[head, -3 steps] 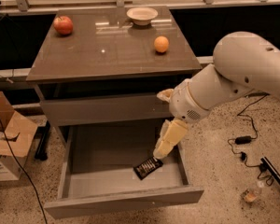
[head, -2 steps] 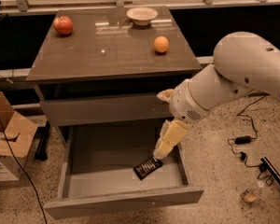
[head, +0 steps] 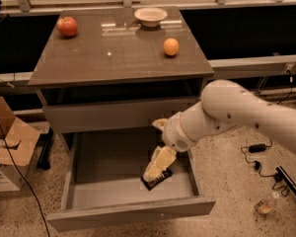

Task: Pick rxbar chocolate from middle drawer and place on counter

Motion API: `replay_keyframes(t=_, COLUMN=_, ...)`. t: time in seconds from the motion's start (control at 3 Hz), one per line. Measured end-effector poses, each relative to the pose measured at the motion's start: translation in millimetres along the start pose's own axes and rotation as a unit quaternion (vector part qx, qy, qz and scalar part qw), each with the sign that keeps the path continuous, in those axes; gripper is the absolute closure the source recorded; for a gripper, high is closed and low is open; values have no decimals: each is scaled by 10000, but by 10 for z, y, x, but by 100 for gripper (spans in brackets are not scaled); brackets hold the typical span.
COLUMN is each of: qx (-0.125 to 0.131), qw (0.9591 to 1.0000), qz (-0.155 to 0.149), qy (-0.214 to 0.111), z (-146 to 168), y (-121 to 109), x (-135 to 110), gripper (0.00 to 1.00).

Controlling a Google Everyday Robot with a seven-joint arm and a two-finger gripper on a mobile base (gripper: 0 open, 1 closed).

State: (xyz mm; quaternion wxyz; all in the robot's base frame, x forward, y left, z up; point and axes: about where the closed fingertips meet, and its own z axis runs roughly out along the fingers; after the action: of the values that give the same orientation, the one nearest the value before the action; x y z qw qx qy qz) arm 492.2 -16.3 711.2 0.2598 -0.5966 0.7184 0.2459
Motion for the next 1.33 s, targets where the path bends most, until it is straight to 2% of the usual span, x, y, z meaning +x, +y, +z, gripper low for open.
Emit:
replay_keyframes(t=0.33, qx=-233, qw=9992, qz=246, qy=-211, z=694, y=-155, x=403, gripper=0)
replay_keyframes(t=0.67, qx=-479, qw=9970, qz=518, qy=-314, z=1195, y=-276, x=842, gripper=0)
replay_keyframes(t=1.0, qx=-455, qw=9971, qz=555, qy=-254, z=1229, y=-294, x=864, gripper=0)
replay_keyframes(t=1.33, qx=-241, qw=9956, qz=869, qy=260, z=1502, y=-449, x=1063, gripper=0)
